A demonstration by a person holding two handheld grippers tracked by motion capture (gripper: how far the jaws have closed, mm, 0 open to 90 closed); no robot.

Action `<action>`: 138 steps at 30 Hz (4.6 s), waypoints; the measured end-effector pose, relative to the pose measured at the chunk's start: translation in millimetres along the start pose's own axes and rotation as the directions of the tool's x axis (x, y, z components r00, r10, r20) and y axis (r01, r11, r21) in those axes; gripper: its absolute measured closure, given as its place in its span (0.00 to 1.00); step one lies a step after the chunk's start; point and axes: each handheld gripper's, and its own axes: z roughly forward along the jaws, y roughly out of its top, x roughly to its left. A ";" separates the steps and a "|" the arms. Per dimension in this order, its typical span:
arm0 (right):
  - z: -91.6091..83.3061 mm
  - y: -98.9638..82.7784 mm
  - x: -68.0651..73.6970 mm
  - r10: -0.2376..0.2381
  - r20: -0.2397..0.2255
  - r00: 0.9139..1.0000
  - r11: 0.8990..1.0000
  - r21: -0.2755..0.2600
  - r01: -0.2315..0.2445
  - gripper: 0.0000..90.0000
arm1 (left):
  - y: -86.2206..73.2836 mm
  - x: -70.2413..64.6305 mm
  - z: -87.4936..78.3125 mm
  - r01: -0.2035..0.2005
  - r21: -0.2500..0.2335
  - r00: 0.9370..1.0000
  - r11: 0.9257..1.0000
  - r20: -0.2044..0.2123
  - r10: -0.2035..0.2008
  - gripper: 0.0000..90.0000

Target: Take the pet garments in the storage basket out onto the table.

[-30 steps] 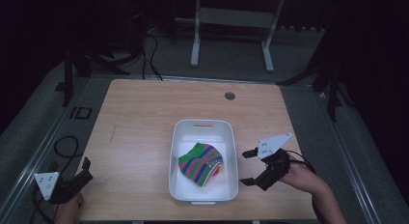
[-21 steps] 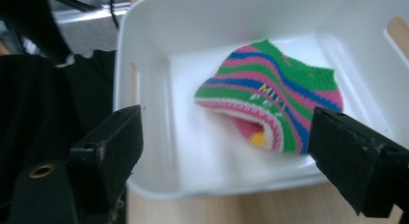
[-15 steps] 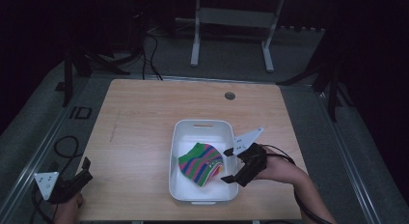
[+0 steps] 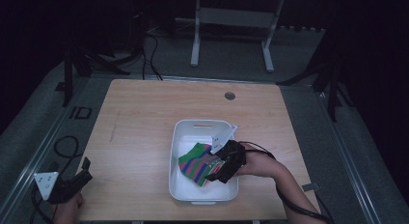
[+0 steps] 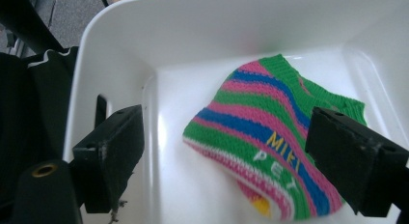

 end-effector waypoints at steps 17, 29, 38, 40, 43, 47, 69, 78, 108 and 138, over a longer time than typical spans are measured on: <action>45.9 24.4 -9.8 0.019 0.002 1.000 0.996 0.081 -0.019 0.15 | 0.1 0.3 0.1 0.001 0.002 1.000 1.000 0.007 -0.001 0.02; 81.3 26.3 -19.2 0.068 0.059 0.996 0.973 0.217 -0.079 0.16 | 0.2 0.7 0.3 0.005 0.005 1.000 1.000 0.010 -0.005 0.02; 104.7 20.0 -16.9 0.031 0.120 0.992 0.934 0.350 -0.072 0.20 | 0.2 0.6 0.3 0.003 0.005 1.000 1.000 0.011 -0.003 0.02; 106.0 20.1 -16.0 0.009 0.127 0.992 0.930 0.365 -0.055 0.22 | 0.2 0.7 0.3 0.003 0.005 1.000 1.000 0.011 -0.004 0.02; 105.7 19.8 -14.9 -0.013 0.143 0.990 0.929 0.367 -0.041 0.30 | 0.2 0.6 0.4 0.003 0.006 1.000 1.000 0.011 -0.003 0.02; 103.3 20.7 -14.7 -0.028 0.169 0.985 0.932 0.362 -0.035 0.49 | 0.2 0.6 0.4 0.003 0.005 1.000 1.000 0.010 -0.003 0.02; 8.7 47.7 -8.3 -0.013 0.230 0.973 0.996 0.092 -0.008 0.74 | 0.2 0.6 0.3 0.003 0.005 1.000 1.000 0.007 -0.003 0.02; -29.9 71.0 3.0 -0.050 0.256 0.965 0.999 0.022 0.046 0.74 | 0.2 0.8 0.1 0.002 0.005 1.000 1.000 0.007 -0.002 0.02; -125.9 0.5 -20.9 0.103 0.433 0.896 0.995 -0.045 -0.093 0.73 | 0.3 0.5 0.6 0.002 0.007 1.000 1.000 0.008 -0.002 0.02; -87.1 -91.8 -60.4 0.253 0.456 0.853 0.962 -0.029 -0.270 0.73 | 0.2 -0.2 0.5 -0.002 0.005 1.000 1.000 0.007 0.002 0.02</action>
